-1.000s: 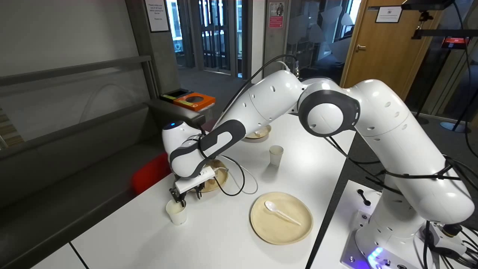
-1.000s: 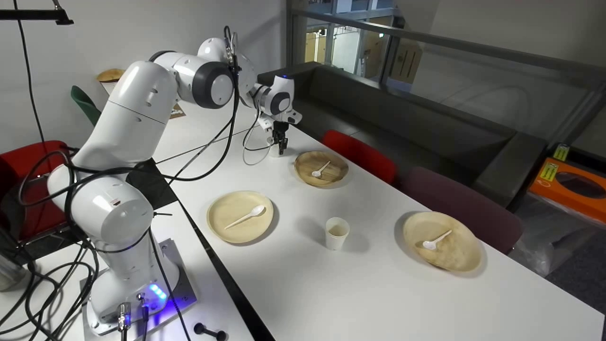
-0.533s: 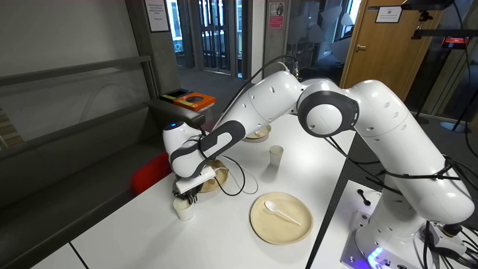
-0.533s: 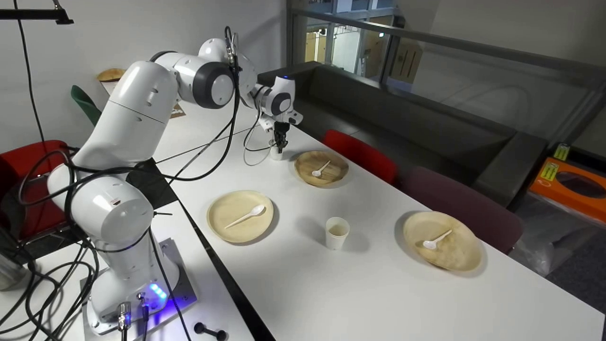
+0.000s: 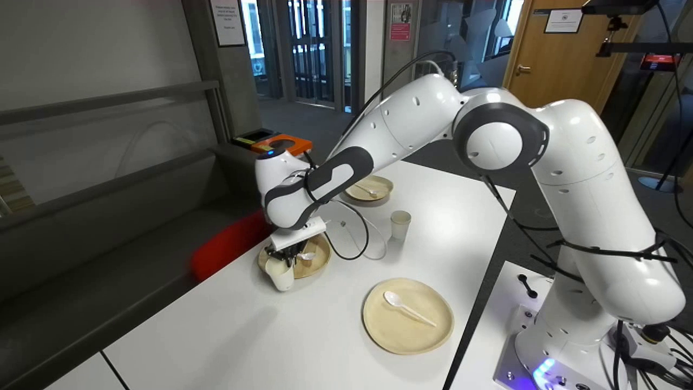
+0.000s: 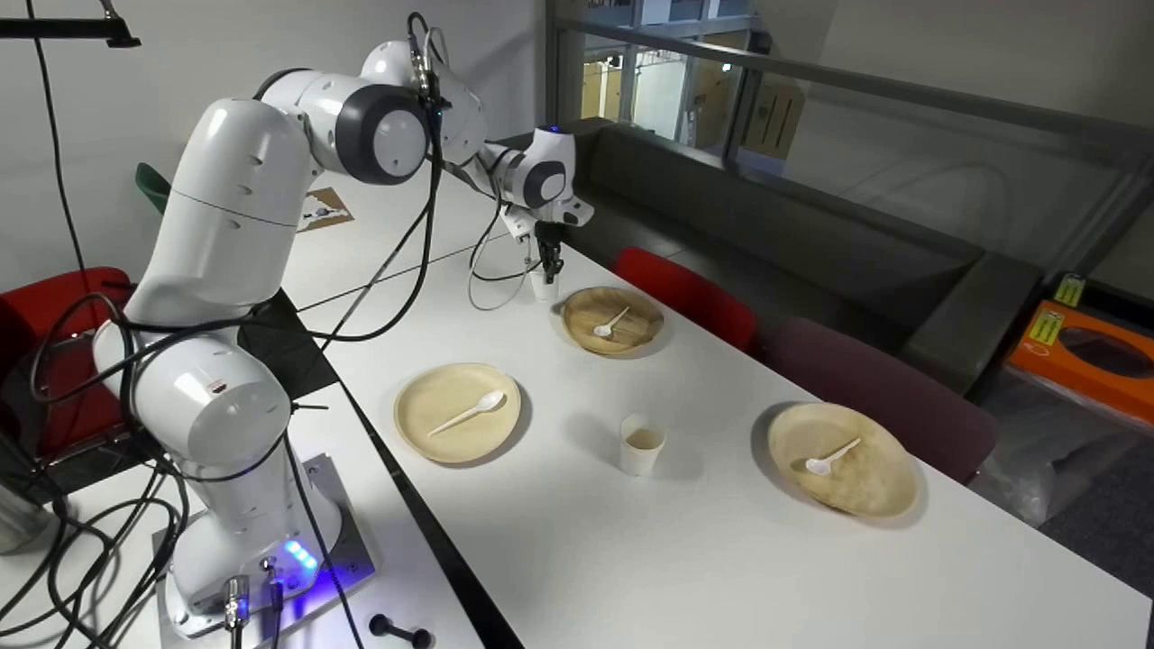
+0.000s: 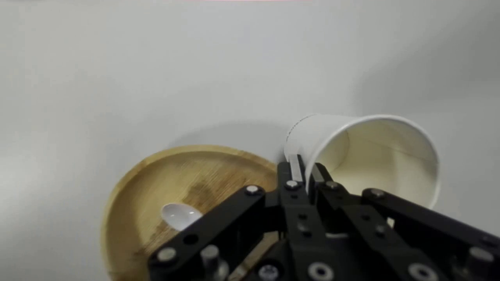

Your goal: Move the middle cup to the right, then put the right and left cups in the middle cup

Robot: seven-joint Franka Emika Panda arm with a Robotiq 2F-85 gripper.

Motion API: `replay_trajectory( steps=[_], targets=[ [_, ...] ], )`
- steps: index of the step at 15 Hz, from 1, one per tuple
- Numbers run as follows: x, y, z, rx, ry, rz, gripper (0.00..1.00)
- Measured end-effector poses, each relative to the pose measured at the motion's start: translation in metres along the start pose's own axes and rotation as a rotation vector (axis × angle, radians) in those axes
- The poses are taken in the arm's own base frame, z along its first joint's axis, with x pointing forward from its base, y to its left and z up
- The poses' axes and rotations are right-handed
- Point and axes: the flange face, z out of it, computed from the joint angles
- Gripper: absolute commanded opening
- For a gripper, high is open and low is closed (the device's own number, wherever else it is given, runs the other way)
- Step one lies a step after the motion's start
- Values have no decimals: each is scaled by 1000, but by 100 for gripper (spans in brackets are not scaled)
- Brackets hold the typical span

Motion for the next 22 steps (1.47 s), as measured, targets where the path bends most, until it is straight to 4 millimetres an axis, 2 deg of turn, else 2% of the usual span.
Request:
replay_trajectory(
  steps=[4,9,18,20,22],
  targets=[
    [8,82,-24,-22,-8,110,1],
    [3,185,-41,3,-59,293,1],
    [-29,363,-42,149,-169,689,1],
    [-38,394,-46,158,-166,756,1],
    [-47,416,-56,173,-152,804,1]
  ],
)
